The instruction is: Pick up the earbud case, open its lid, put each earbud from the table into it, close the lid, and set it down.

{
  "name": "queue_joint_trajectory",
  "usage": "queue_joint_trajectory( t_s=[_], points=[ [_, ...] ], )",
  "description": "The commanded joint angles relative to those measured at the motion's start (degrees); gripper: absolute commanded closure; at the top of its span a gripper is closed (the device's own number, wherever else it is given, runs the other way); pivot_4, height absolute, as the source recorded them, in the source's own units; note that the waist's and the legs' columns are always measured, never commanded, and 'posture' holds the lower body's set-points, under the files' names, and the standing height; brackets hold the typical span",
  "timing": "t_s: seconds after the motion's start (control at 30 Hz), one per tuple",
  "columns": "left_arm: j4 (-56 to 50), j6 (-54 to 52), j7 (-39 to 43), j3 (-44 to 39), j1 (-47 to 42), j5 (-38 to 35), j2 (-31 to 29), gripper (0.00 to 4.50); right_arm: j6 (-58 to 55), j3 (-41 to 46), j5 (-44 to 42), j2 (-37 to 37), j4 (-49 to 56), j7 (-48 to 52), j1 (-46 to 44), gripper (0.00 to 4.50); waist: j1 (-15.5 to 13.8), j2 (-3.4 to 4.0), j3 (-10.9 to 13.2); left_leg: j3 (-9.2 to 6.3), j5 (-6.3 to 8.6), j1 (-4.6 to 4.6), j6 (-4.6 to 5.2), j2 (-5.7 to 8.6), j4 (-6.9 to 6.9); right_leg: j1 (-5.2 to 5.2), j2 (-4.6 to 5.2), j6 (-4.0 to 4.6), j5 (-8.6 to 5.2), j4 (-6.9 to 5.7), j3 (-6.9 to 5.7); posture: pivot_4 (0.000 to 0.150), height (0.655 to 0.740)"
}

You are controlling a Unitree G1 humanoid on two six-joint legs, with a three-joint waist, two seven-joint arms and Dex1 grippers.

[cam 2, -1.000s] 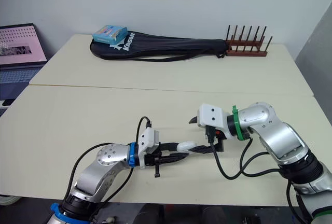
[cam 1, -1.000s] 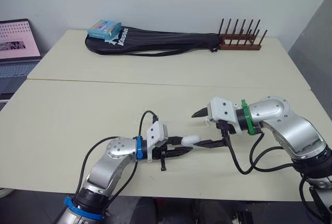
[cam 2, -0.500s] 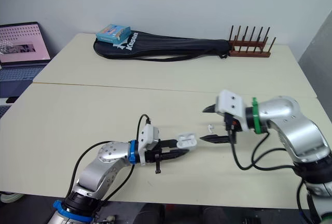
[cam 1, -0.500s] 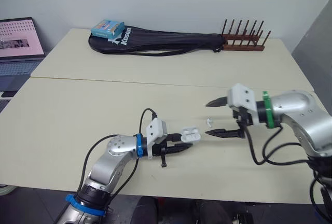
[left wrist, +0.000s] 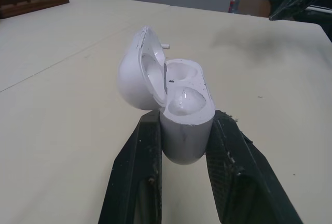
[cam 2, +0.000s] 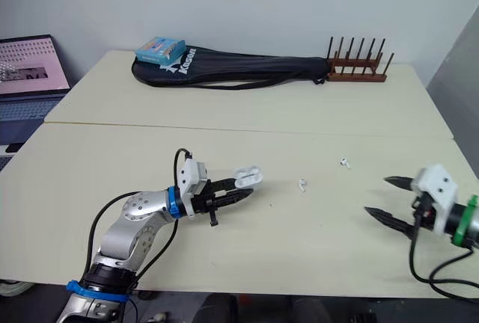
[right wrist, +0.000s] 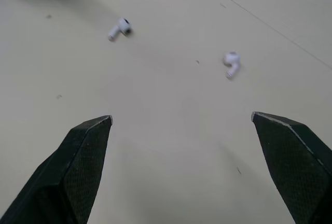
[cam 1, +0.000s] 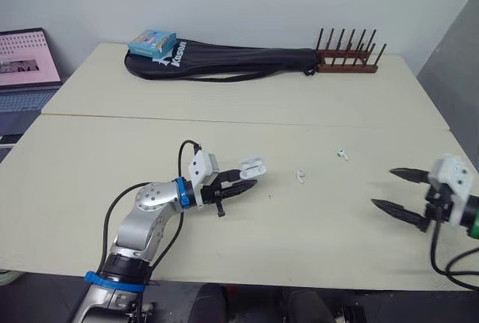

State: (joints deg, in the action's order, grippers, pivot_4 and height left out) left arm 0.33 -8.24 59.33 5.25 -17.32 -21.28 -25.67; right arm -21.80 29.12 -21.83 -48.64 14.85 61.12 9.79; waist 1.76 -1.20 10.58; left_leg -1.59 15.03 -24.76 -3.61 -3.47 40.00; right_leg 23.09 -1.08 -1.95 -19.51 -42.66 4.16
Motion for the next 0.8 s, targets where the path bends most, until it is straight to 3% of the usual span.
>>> queue_joint_trajectory(
  t_s=[0.03,0.23,0.47,0.67,0.8],
  points=[
    [-0.1,1.8,-0.2,-1.6,-0.6,0.1,-0.6,3.71,3.5,3.7,0.4,0.3,-0.8,-0.4,3.3,0.0,0.0,0.0,0.0,-0.01,0.0,0.0,0.0,0.0,0.0,-0.01,0.0,0.0,0.0,0.0,0.0,0.15,0.6787],
    [1.0,2.6,-0.8,-2.0,-0.8,0.4,-0.6,3.71,6.9,4.1,1.3,0.5,-2.1,-0.6,8.3,0.0,0.0,0.02,0.0,0.02,0.0,0.0,0.0,0.01,0.0,-0.02,0.0,-0.01,0.0,0.0,0.02,0.15,0.6787],
    [0.9,2.9,-1.4,-2.0,-0.5,0.4,-0.6,3.71,3.7,2.3,-1.8,0.5,1.5,-2.5,7.3,0.0,0.1,0.03,0.0,0.03,0.0,0.0,0.0,0.0,0.0,-0.02,0.0,-0.01,0.0,0.0,0.03,0.15,0.6787],
    [0.5,2.7,-1.6,-2.0,0.1,0.7,-0.8,3.71,-4.3,-6.1,-3.9,3.0,12.0,-9.6,1.7,0.0,0.1,0.04,0.0,0.0,-0.01,0.0,-0.01,-0.01,0.0,-0.02,-0.03,-0.01,0.0,-0.02,0.02,0.15,0.6787],
    [-0.1,2.2,-1.7,-1.9,0.4,0.9,-0.8,3.71,-10.7,-17.3,-0.1,9.2,16.4,-20.4,-4.9,0.0,0.0,0.03,0.0,-0.04,-0.02,0.0,-0.03,-0.02,0.0,-0.01,-0.03,-0.01,0.0,-0.03,0.0,0.15,0.6787]
  ],
)
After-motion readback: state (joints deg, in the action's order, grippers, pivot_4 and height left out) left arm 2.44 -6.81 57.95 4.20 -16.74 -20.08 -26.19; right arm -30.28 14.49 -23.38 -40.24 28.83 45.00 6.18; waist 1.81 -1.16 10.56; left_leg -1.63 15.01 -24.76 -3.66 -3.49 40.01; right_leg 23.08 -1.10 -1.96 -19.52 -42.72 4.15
